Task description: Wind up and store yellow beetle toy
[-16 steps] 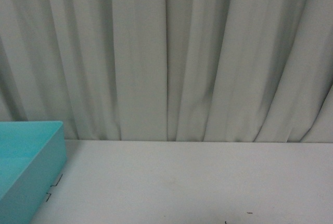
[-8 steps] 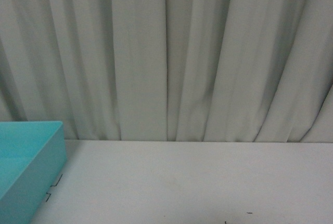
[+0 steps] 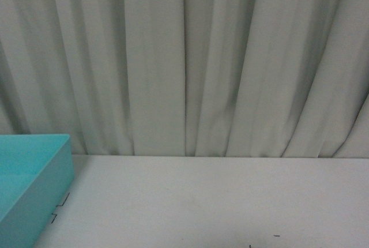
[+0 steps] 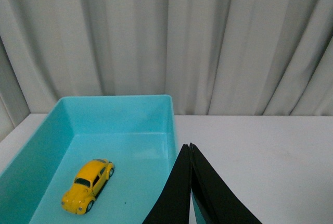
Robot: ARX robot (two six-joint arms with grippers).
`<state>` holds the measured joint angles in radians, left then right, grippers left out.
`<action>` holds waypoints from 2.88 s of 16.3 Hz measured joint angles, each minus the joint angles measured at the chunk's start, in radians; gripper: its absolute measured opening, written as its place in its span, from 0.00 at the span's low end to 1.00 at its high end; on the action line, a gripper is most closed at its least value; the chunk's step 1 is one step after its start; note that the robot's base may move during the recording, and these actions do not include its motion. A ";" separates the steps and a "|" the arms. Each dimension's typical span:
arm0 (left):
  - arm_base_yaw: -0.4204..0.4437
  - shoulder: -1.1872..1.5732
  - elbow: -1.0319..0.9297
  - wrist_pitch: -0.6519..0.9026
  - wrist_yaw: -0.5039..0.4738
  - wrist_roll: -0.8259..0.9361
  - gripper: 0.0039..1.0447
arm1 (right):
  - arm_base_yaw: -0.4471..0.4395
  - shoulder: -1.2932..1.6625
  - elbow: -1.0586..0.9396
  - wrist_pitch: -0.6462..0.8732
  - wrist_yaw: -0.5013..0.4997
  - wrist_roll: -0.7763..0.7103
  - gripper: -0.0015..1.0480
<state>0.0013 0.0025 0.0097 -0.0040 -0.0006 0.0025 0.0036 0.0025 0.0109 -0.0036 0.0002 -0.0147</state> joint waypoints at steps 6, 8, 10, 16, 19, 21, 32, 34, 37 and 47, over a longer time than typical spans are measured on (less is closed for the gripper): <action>0.000 0.000 0.000 0.000 0.000 0.000 0.70 | 0.000 0.000 0.000 0.000 0.000 0.000 0.94; 0.000 0.000 0.000 0.000 0.000 0.000 0.92 | 0.000 0.000 0.000 0.000 0.000 0.000 0.94; 0.000 0.000 0.000 0.000 0.000 0.001 0.93 | 0.000 0.000 0.000 0.000 0.000 0.000 0.94; -0.001 0.000 0.000 0.000 0.000 0.001 0.94 | 0.000 0.000 0.000 0.000 0.000 0.000 0.94; -0.001 -0.001 0.000 0.001 0.000 0.001 0.94 | 0.000 0.000 0.000 0.000 0.000 0.000 0.94; -0.001 -0.001 0.000 0.000 0.000 0.001 0.94 | 0.000 0.000 0.000 0.000 0.000 0.000 0.94; -0.001 -0.001 0.000 0.001 0.000 0.001 0.94 | 0.000 0.001 0.000 0.000 0.000 0.000 0.94; -0.001 -0.001 0.000 0.001 0.000 0.000 0.94 | 0.000 0.001 0.000 0.000 0.000 0.000 0.94; -0.001 -0.001 0.000 0.001 0.000 0.001 0.94 | 0.000 0.001 0.000 0.000 0.000 0.000 0.94; -0.001 -0.001 0.000 0.001 0.000 0.001 0.94 | 0.000 0.001 0.000 0.000 0.000 0.000 0.94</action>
<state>0.0006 0.0017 0.0097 -0.0032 -0.0002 0.0032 0.0036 0.0036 0.0109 -0.0032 0.0002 -0.0143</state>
